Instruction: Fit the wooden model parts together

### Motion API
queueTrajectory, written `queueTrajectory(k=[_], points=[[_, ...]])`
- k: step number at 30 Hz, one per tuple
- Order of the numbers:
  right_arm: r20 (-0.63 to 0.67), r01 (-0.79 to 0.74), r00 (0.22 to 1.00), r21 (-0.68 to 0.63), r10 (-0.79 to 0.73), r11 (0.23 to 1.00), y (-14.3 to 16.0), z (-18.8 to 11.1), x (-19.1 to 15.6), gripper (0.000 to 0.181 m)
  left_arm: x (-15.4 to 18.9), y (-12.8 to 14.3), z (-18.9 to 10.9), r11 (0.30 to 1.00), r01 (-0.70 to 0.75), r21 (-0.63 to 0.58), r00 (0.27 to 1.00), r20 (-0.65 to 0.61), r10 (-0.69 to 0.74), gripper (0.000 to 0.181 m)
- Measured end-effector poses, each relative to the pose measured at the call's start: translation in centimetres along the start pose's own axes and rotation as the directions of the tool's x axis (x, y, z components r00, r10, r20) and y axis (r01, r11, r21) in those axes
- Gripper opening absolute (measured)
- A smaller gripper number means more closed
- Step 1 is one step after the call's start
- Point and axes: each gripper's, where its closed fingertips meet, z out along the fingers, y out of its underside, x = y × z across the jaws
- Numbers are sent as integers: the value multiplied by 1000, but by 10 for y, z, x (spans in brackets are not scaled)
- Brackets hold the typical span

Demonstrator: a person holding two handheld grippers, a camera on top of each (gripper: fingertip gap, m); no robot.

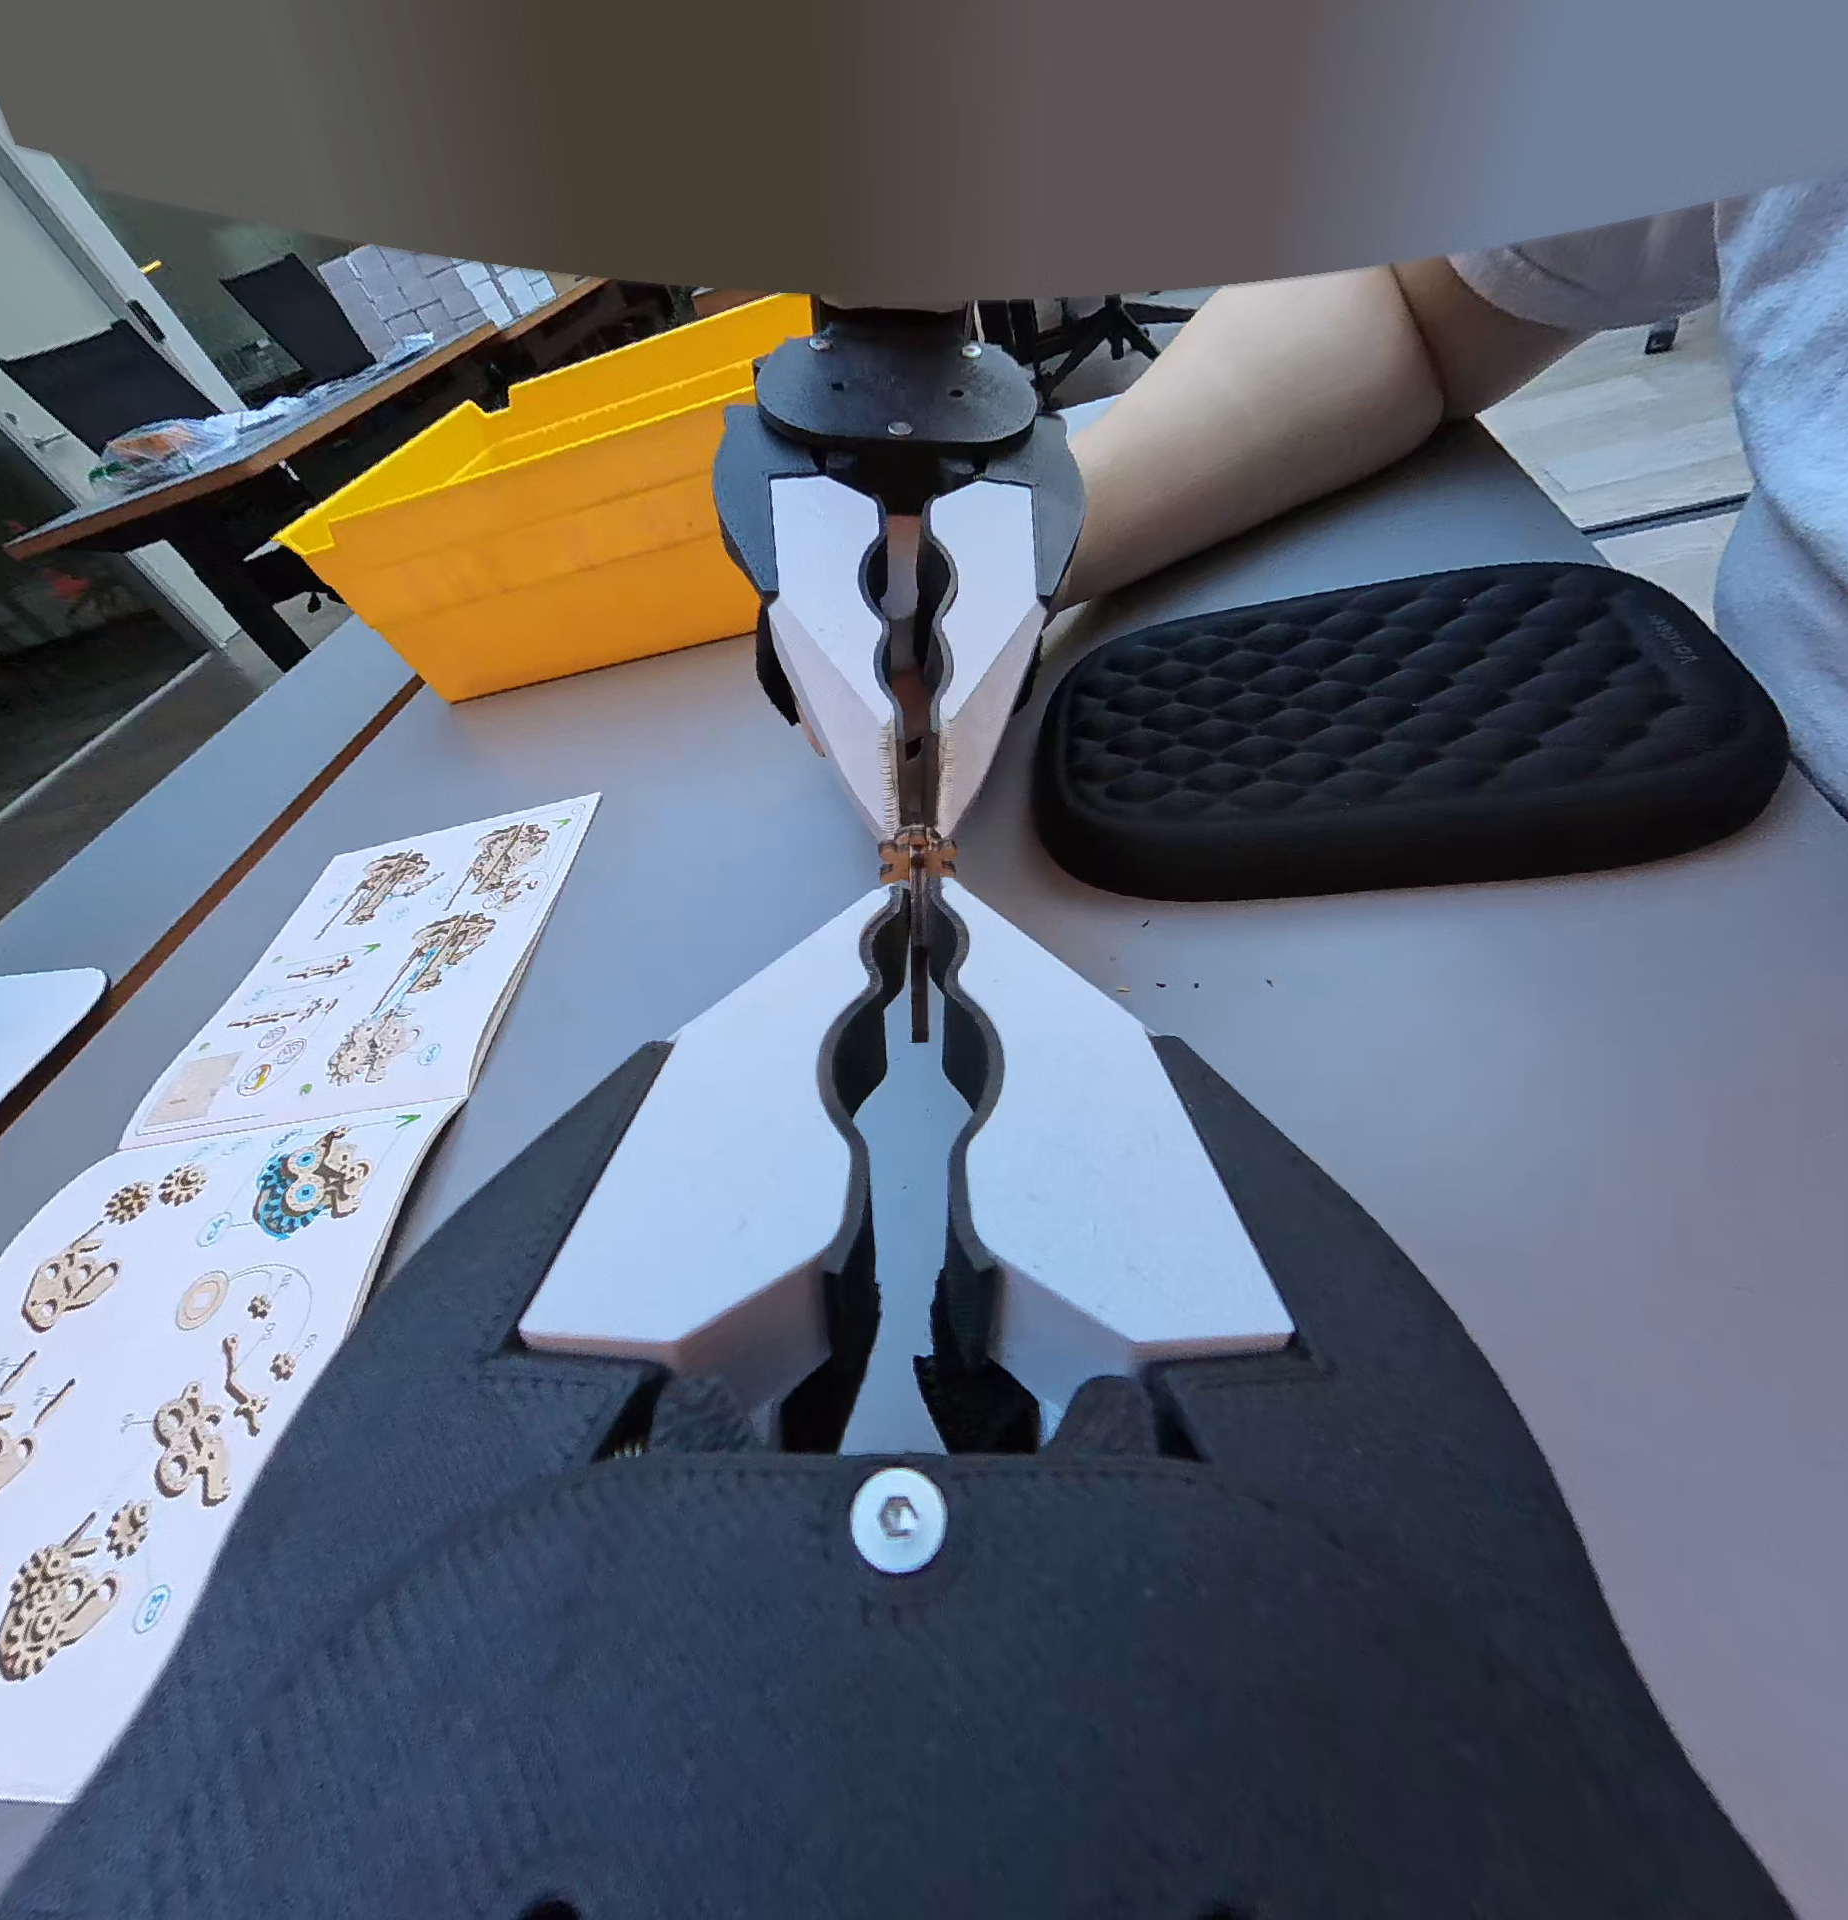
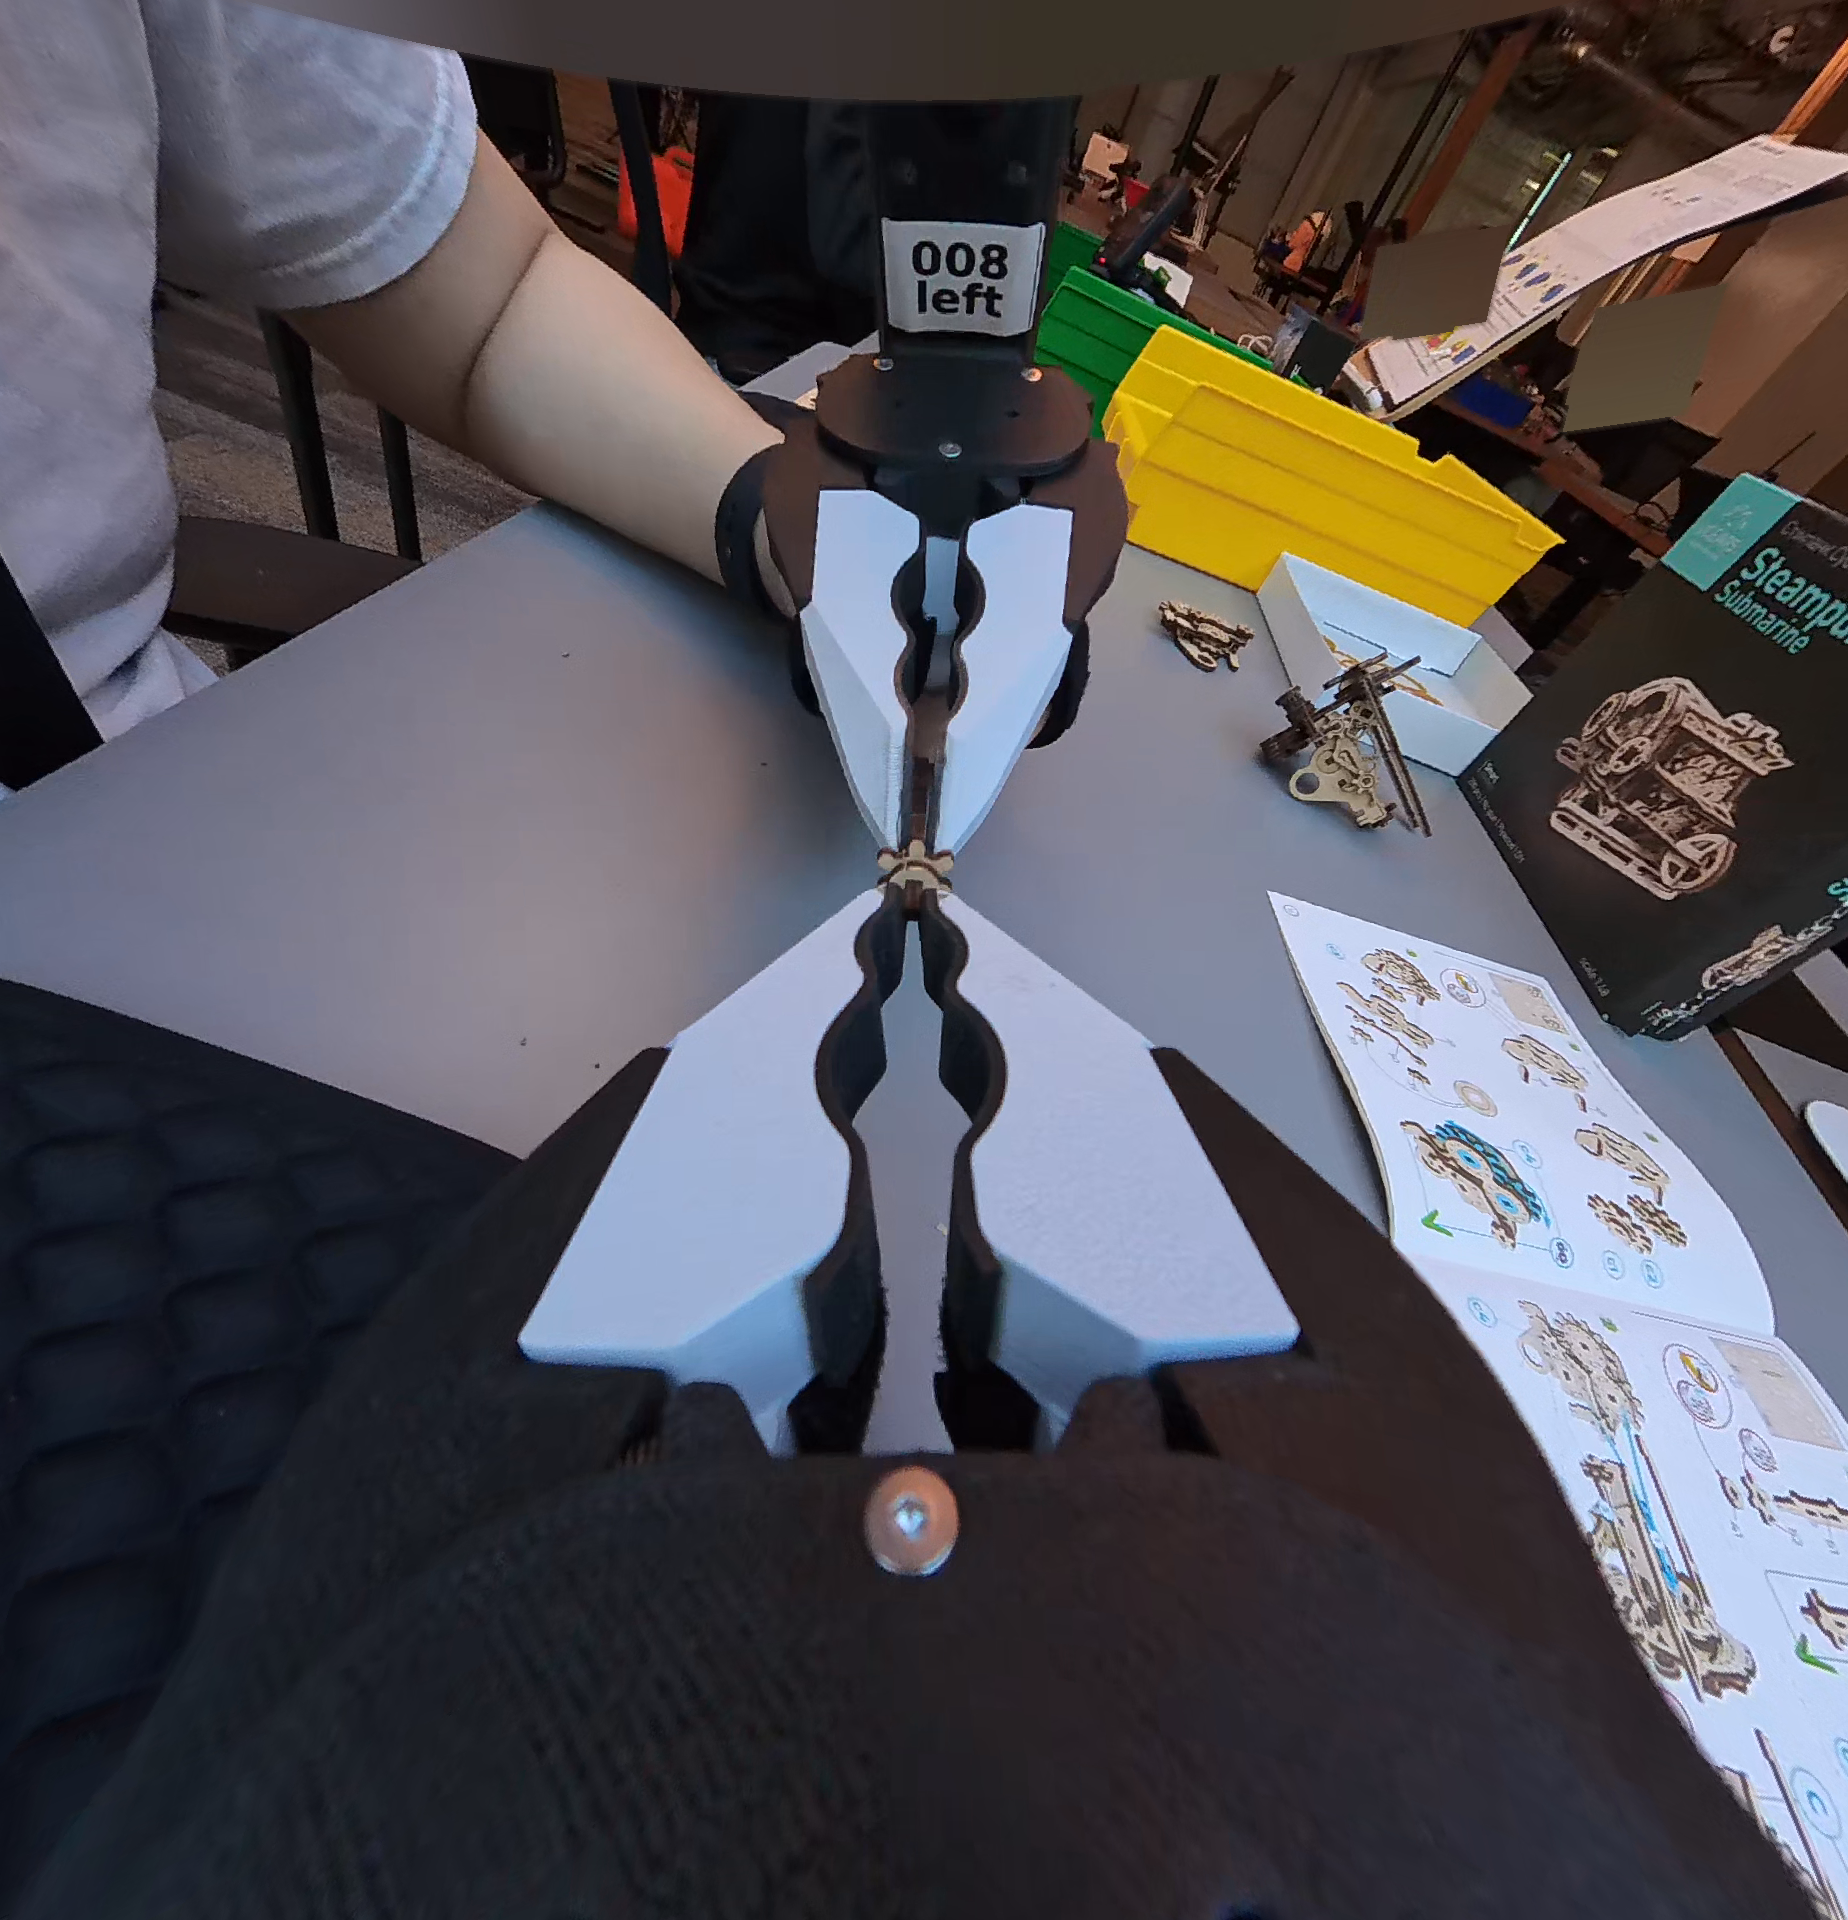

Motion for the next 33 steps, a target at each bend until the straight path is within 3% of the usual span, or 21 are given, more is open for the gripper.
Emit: queueTrajectory(k=[10, 17, 20, 23, 28, 33], points=[[-2, -15, 1000, 14, 15, 1000, 0, 1, -3, 0, 4, 8, 6, 996, -81, -39, 996, 22, 82, 0], [-24, -1, 1000, 50, 2, 999, -5, -4, 2, 0, -5, 4, 3, 999, -33, -9, 997, 64, 34, 8], [-10, -15, 1000, 41, 15, 999, -1, -4, 2, 0, -2, 6, 5, 999, -48, -27, 998, 50, 49, 0], [6, -25, 1000, 3, 25, 1000, 7, -3, 2, 0, -3, 11, 6, 996, -69, -63, 996, 59, 73, 0], [-39, 86, 995, -63, -88, 994, 10, 2, 0, 7, -2, 25, 9, 985, -65, -158, 996, 45, 73, 0], [-8, 59, 998, -110, -60, 992, 18, 3, -3, 3, 2, 31, 12, 977, -88, -197, 995, 25, 94, 0]])
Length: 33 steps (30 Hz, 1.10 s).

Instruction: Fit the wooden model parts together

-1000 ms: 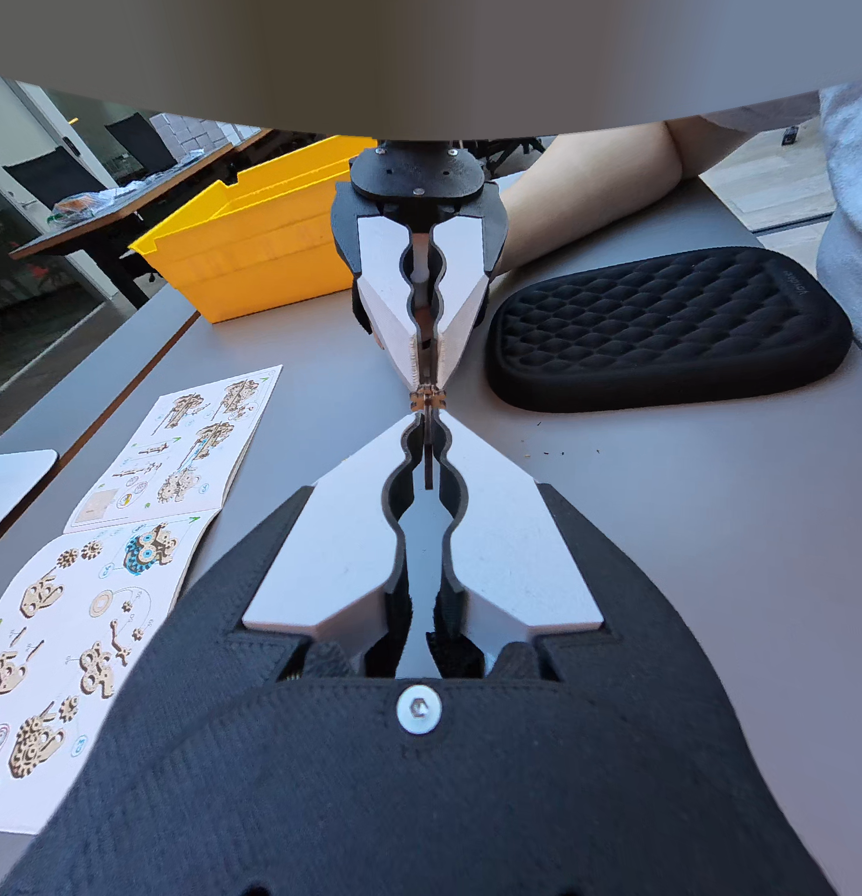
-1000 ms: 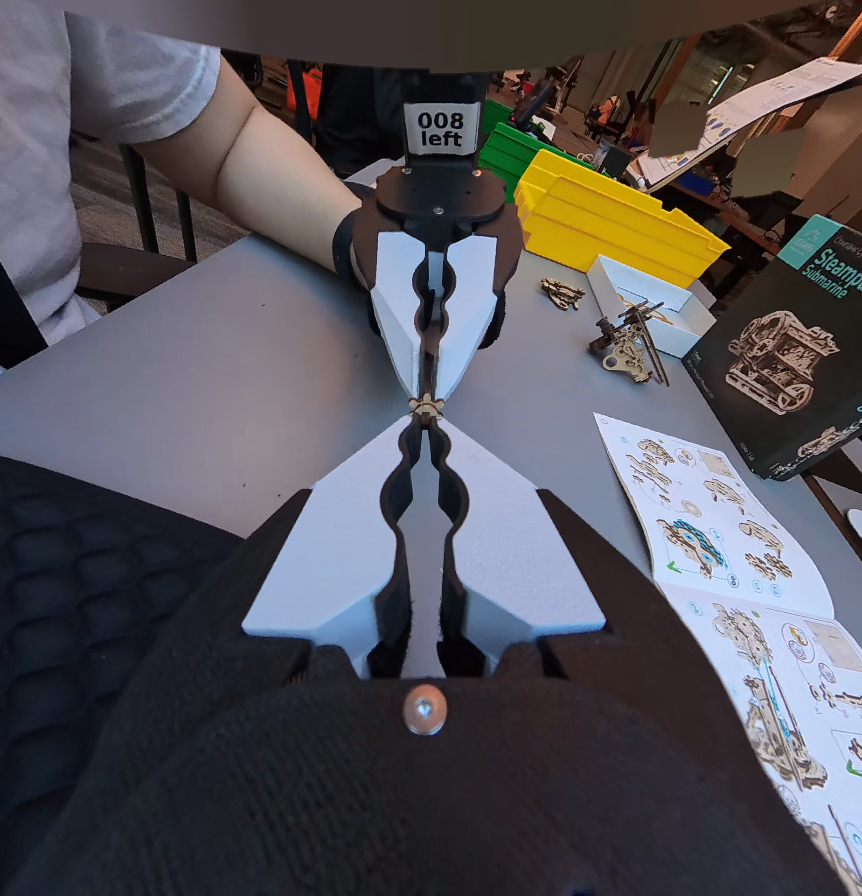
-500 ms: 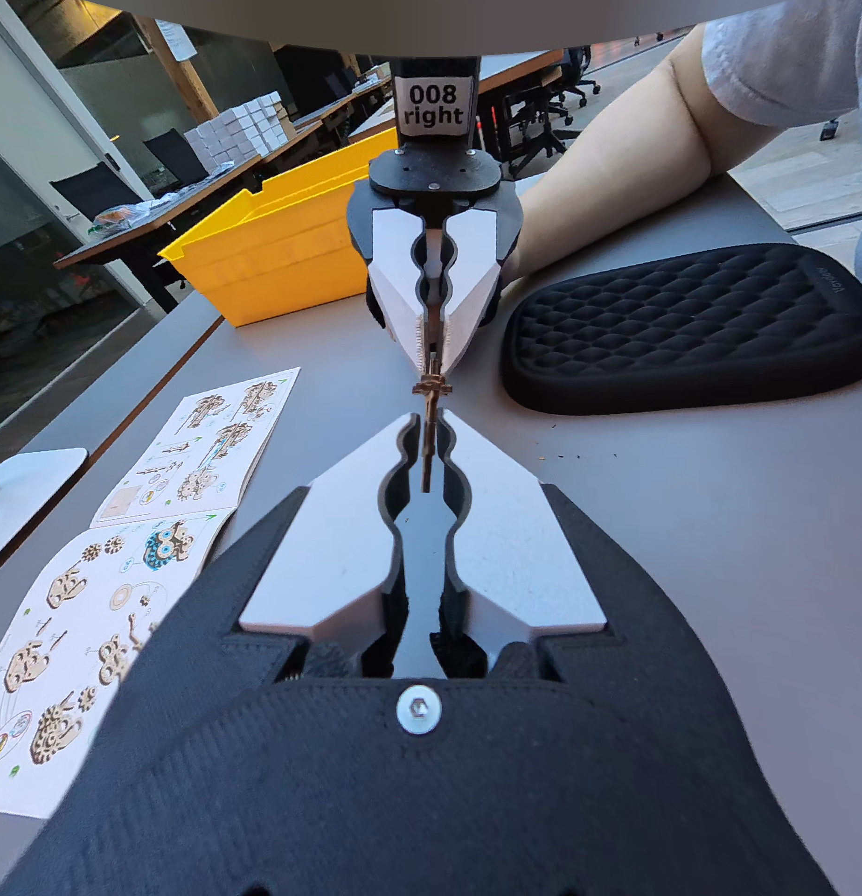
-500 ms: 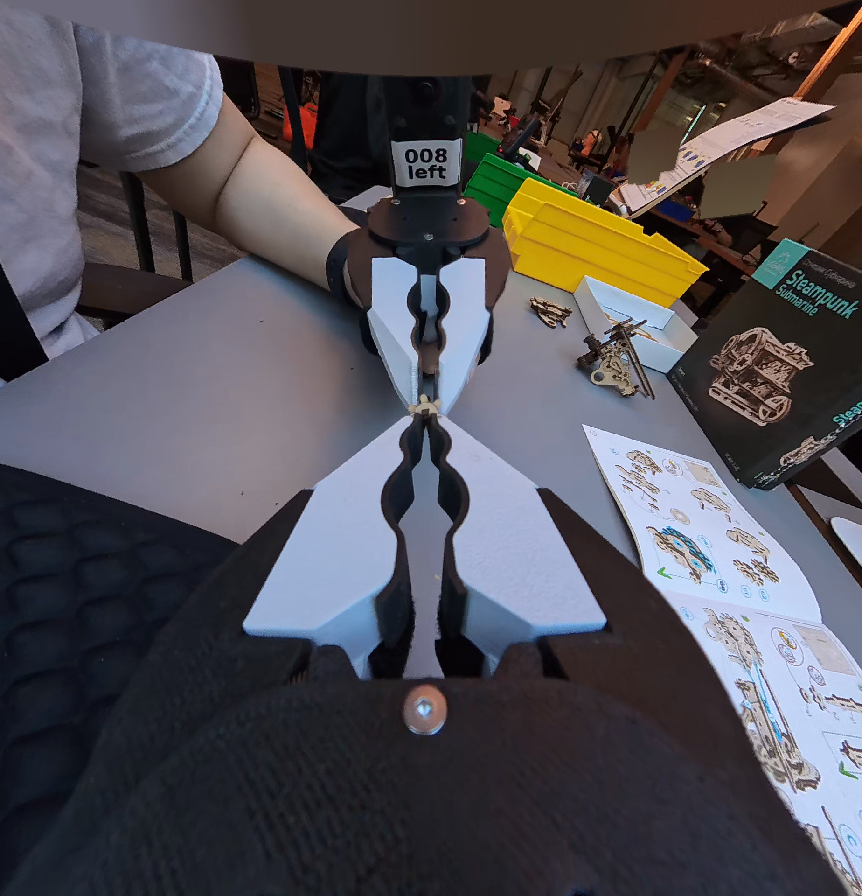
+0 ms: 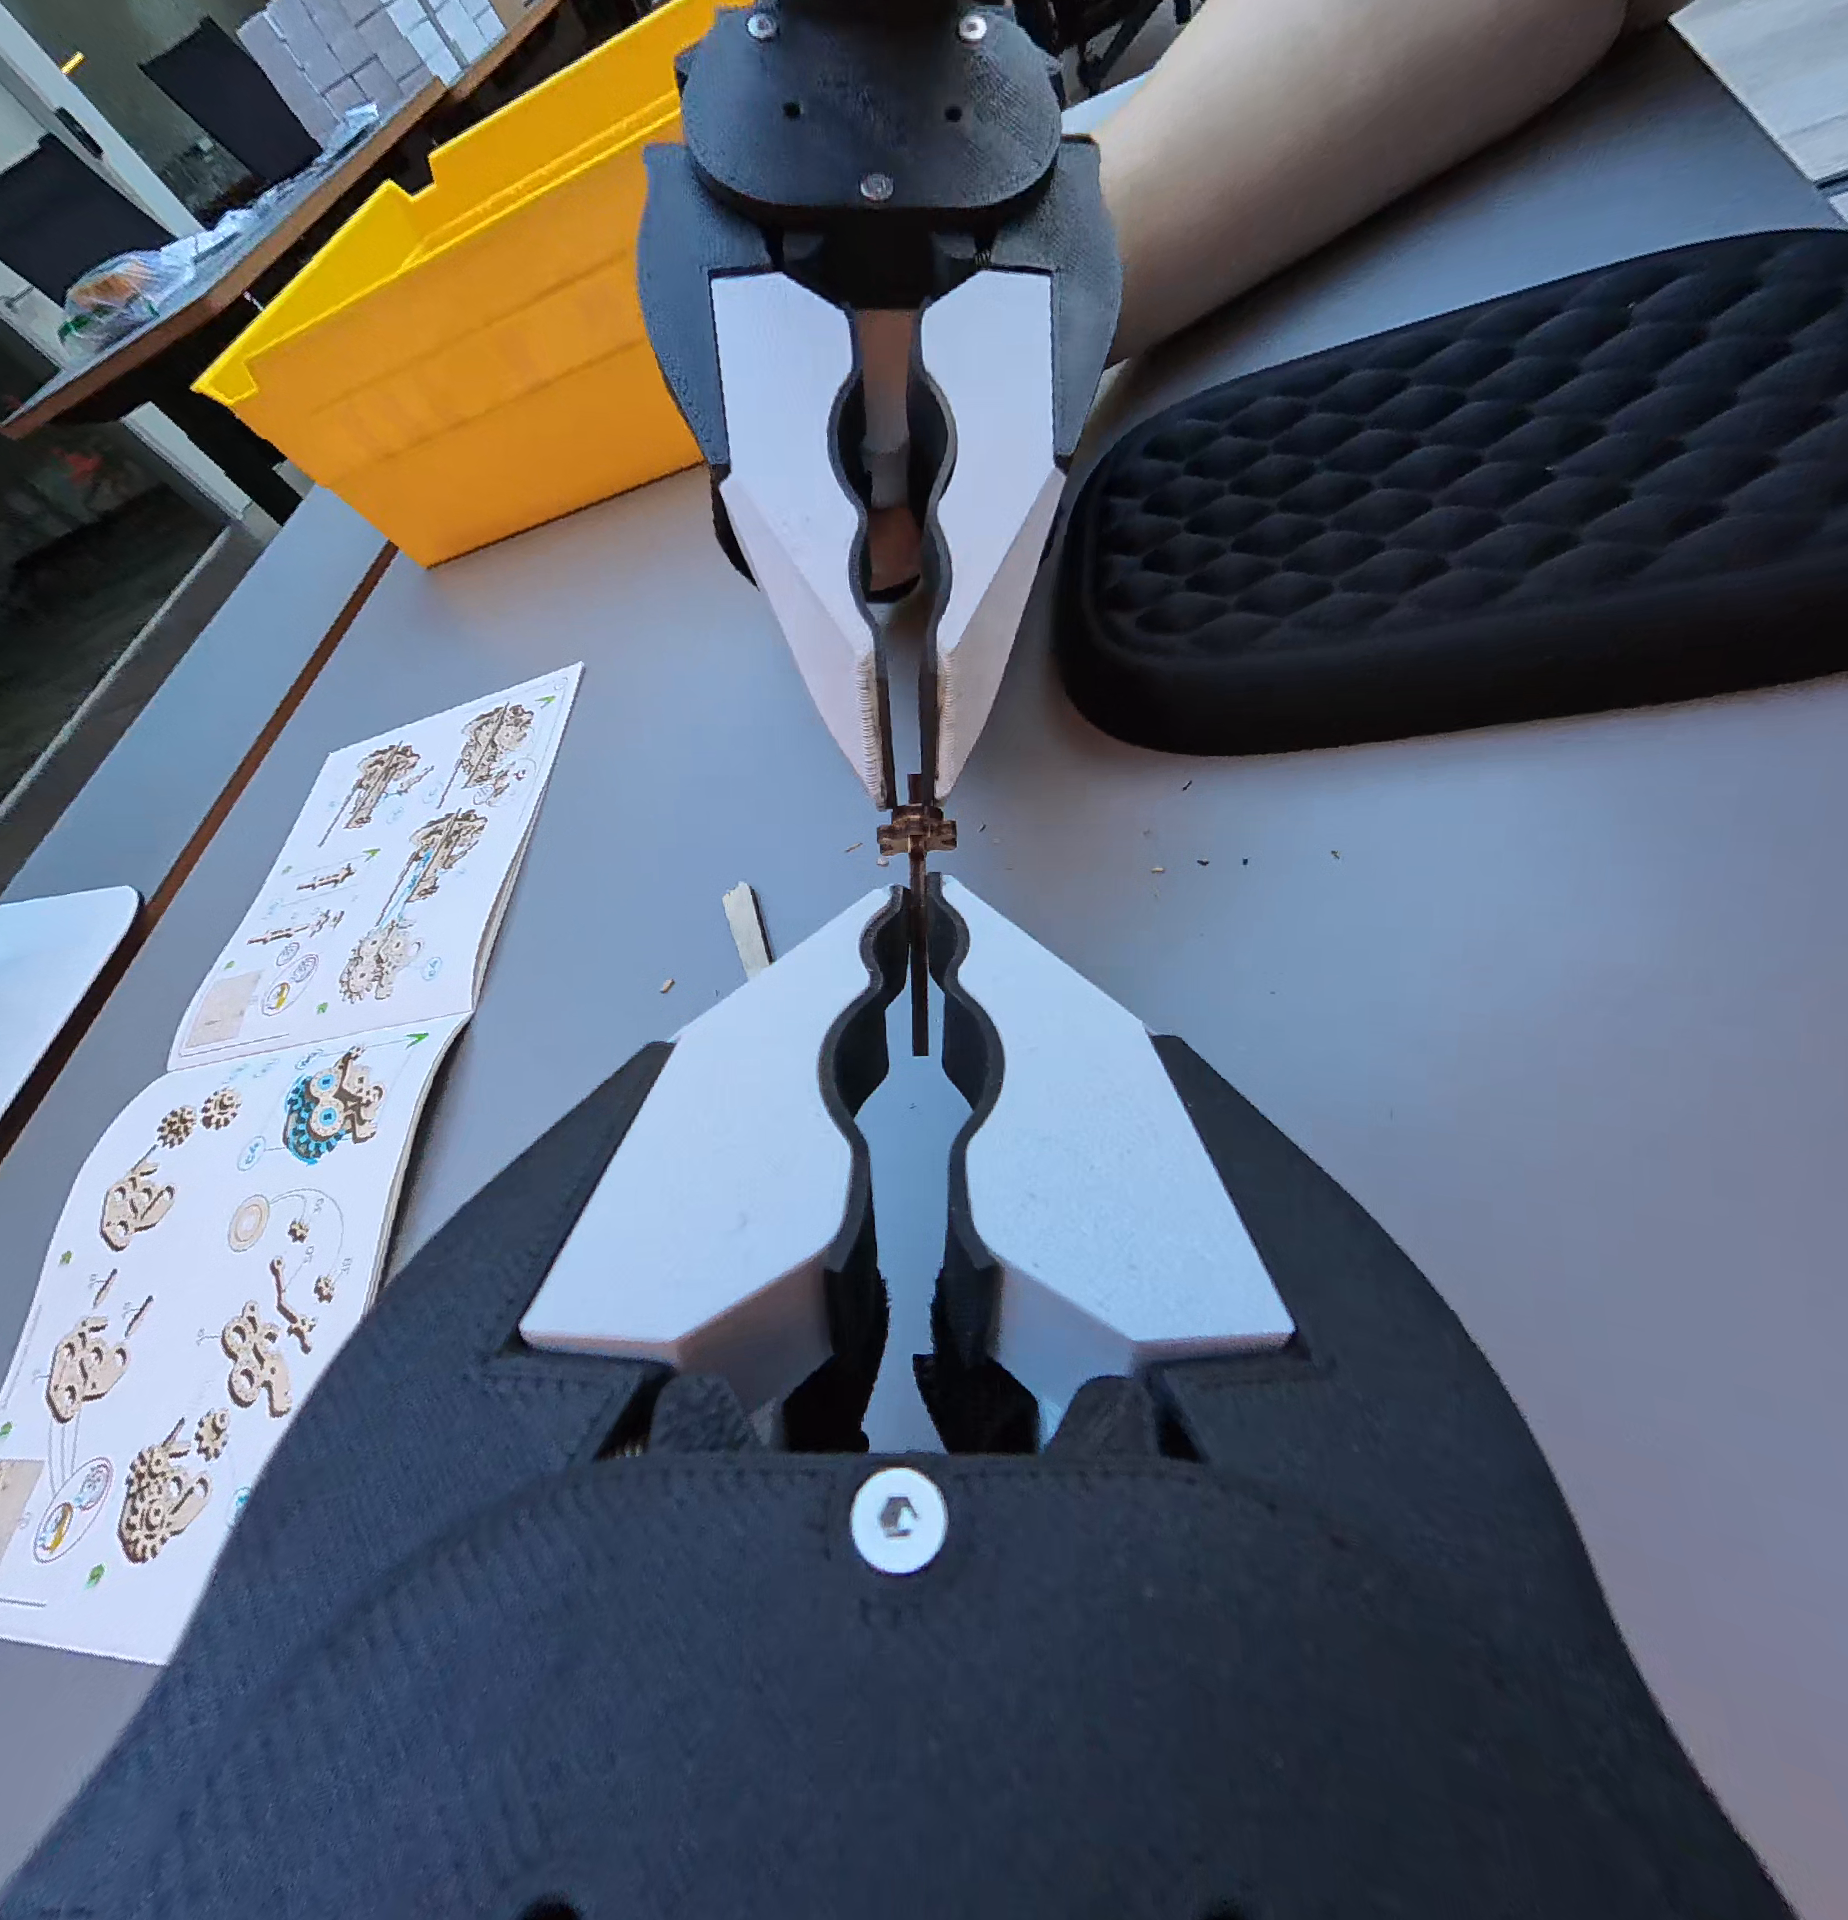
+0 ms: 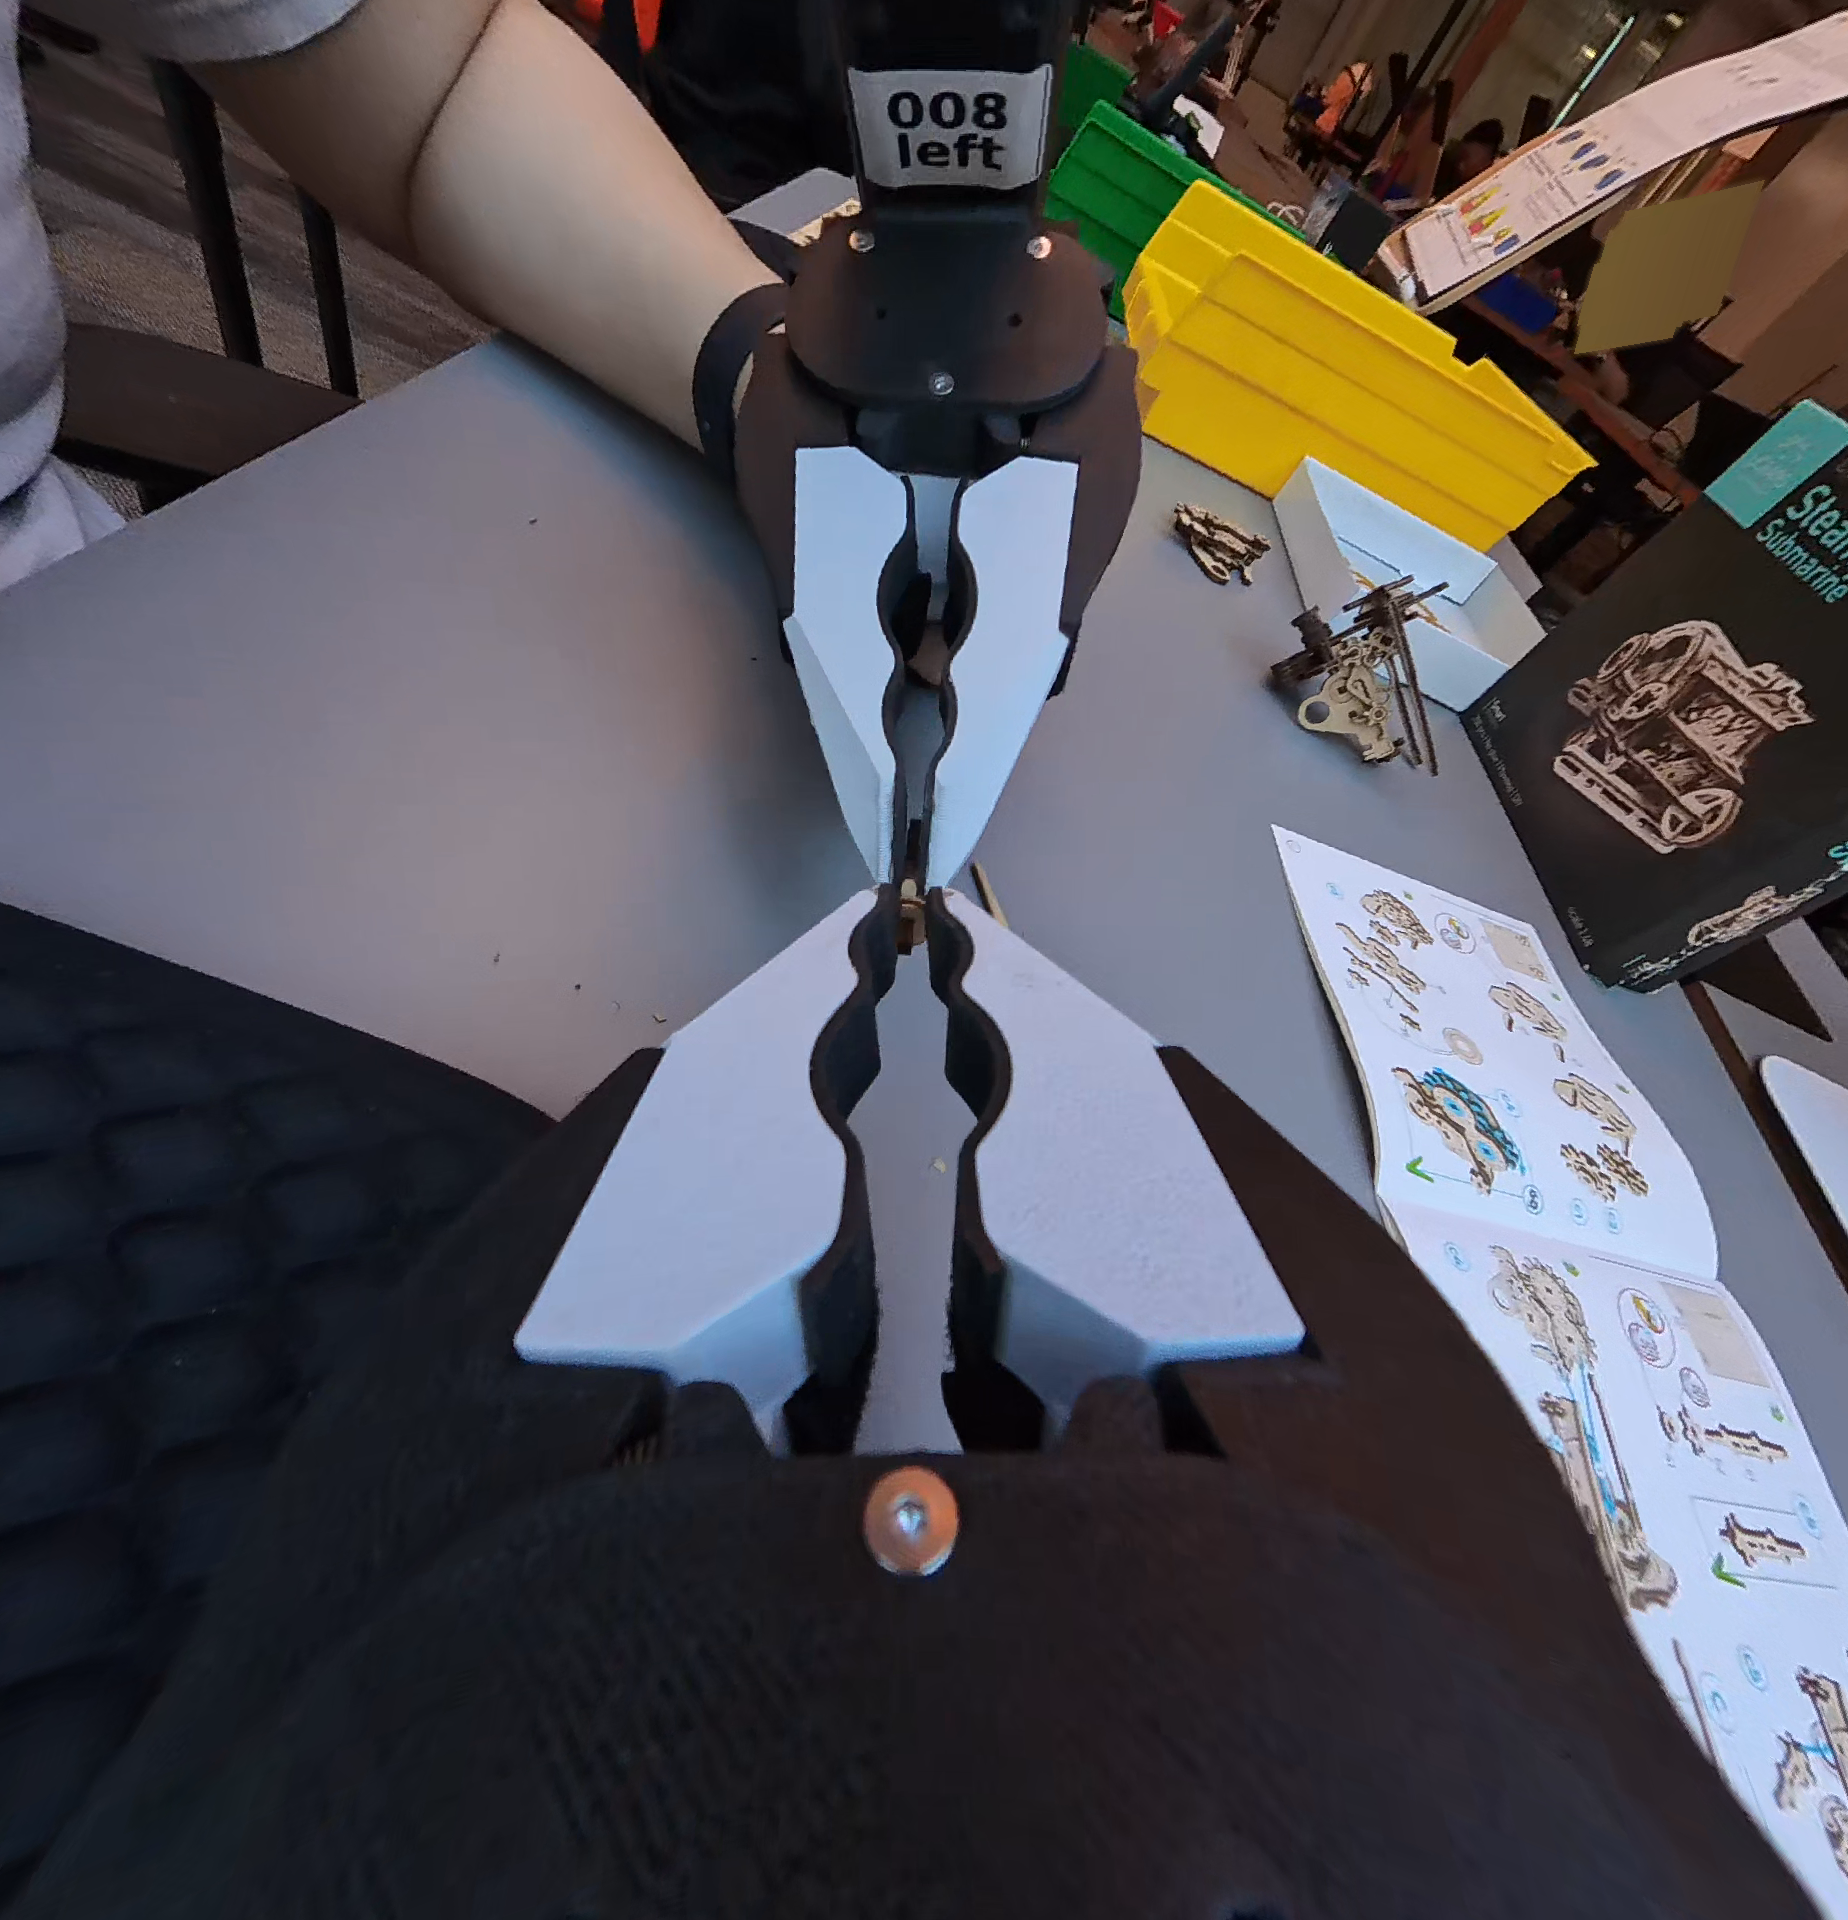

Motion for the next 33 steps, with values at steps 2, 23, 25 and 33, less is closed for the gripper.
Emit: queueTrajectory(k=[2, 23, 25, 33], points=[[-2, -2, 1000, -6, 2, 1000, 1, -1, 1, 3, -1, -1, -1, 1000, 6, 8, 1000, 3, -6, 0], [46, -171, 985, 200, 166, 965, -26, -18, 13, 0, -11, -31, -18, 969, -13, 248, 997, 76, -6, 6], [56, -200, 980, 235, 192, 951, -31, -20, 15, 0, -14, -46, -27, 932, 31, 361, 995, 80, -64, 3], [67, -225, 974, 295, 214, 929, -40, -23, 16, 0, -14, -57, -30, 899, 85, 429, 990, 65, -124, 6]])
